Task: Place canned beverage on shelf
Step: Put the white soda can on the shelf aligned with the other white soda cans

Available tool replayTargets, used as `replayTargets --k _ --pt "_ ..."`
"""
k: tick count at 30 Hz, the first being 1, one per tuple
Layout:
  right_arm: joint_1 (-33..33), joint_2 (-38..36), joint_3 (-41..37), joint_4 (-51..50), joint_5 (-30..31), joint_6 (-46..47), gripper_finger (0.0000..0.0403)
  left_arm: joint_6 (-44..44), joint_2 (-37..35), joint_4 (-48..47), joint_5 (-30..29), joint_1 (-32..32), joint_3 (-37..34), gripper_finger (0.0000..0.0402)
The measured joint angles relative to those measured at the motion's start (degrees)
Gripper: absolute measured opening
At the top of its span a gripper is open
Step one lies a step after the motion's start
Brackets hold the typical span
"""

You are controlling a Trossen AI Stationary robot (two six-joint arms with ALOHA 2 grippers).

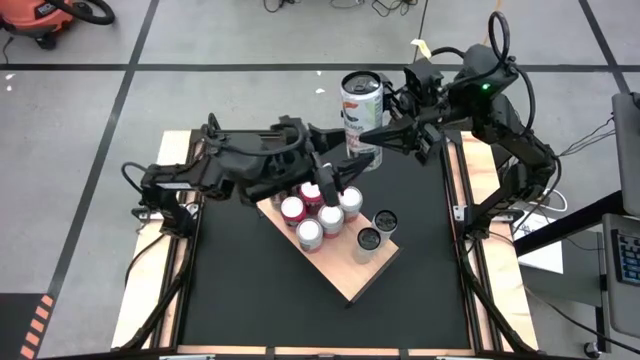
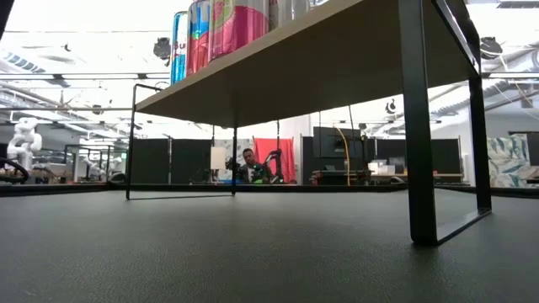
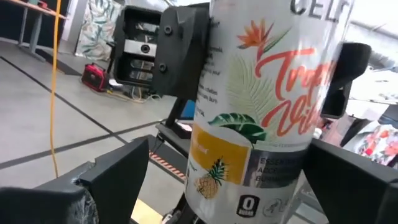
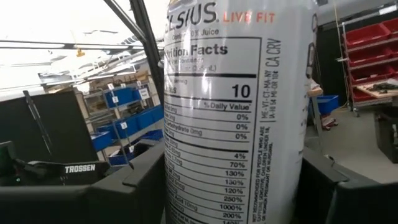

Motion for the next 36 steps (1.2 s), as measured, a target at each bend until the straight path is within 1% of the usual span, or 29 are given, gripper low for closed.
replayTargets --k 8,17,23,26,36 --pt "0.0 0.0 0.0 -0.9 -0.3 -1.9 0.0233 -0.2 3.1 1.4 -0.4 0.3 0.0 0.0393" --pt "0.0 0.0 0.0 -0.7 -0.3 -2.5 0.0233 0.0 3.3 1.8 -1.3 0.0 0.0 0.0393" --pt "0.0 0.0 0.0 -0.7 -0.2 -2.6 0.0233 3.2 3.3 2.3 -3.5 -0.8 0.0 0.0390" --pt "0.0 0.0 0.0 -0.8 -0.2 -2.5 0.0233 4.2 3.3 2.3 -3.7 -1.3 0.0 0.0372" --pt "0.0 0.0 0.0 -3.5 -0.1 -2.6 0.0233 4.5 3.2 2.2 -3.7 -1.6 0.0 0.0286"
